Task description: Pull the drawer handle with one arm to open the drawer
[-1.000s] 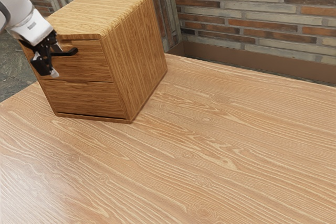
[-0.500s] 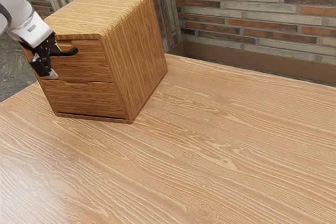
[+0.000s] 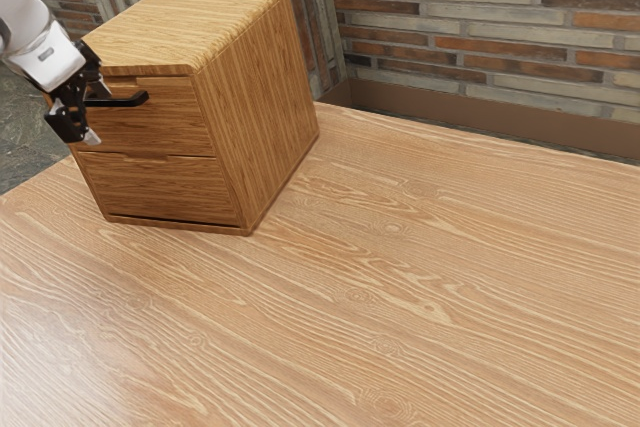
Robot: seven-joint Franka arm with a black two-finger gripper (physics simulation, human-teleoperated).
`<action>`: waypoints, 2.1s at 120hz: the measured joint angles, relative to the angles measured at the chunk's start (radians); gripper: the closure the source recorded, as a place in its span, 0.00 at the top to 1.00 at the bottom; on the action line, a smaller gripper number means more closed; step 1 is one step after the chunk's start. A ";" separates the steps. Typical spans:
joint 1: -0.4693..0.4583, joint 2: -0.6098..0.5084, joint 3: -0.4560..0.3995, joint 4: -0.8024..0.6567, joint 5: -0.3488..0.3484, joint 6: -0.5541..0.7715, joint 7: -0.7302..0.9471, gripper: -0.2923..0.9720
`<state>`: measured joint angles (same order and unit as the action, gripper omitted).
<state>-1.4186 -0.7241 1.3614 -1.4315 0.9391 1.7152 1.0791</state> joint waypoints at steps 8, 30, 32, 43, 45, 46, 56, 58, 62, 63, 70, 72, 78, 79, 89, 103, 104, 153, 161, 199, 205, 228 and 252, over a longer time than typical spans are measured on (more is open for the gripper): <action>-0.002 -0.004 0.002 -0.001 0.001 0.011 0.019 0.77; -0.004 -0.018 0.016 -0.007 0.004 0.045 0.063 0.77; -0.004 -0.020 0.018 -0.009 0.005 0.048 0.066 0.77; -0.003 -0.035 0.027 -0.018 0.005 0.063 0.083 0.78; -0.002 -0.037 0.028 -0.020 0.005 0.065 0.085 0.78; -0.002 -0.038 0.029 -0.020 0.005 0.066 0.087 0.78; -0.002 -0.042 0.031 -0.024 0.004 0.075 0.099 0.77; -0.002 -0.042 0.031 -0.024 0.004 0.077 0.101 0.77; 0.002 -0.043 0.031 -0.025 0.004 0.079 0.105 0.77; 0.003 -0.043 0.031 -0.026 0.003 0.080 0.106 0.77; 0.021 -0.041 0.027 -0.036 -0.001 0.084 0.113 0.77; 0.028 -0.040 0.025 -0.041 -0.002 0.085 0.114 0.77; 0.054 -0.036 0.015 -0.057 -0.006 0.087 0.119 0.77; 0.057 -0.036 0.014 -0.059 -0.007 0.088 0.120 0.76; 0.079 -0.033 0.005 -0.078 -0.014 0.090 0.126 0.77; 0.102 -0.029 -0.001 -0.101 -0.031 0.092 0.133 0.77; 0.104 -0.028 -0.002 -0.103 -0.032 0.092 0.133 0.77; 0.301 -0.017 -0.135 -0.238 -0.089 0.106 0.144 0.72; 0.353 -0.017 -0.167 -0.271 -0.102 0.110 0.145 0.74; 0.502 -0.009 -0.257 -0.363 -0.165 0.121 0.149 0.77; 0.528 0.001 -0.275 -0.372 -0.178 0.122 0.150 0.75; 0.642 0.014 -0.352 -0.433 -0.224 0.131 0.153 0.74; 0.718 0.009 -0.405 -0.485 -0.248 0.137 0.156 0.78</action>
<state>-0.7010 -0.7154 0.9564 -1.9167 0.6910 1.8518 1.2348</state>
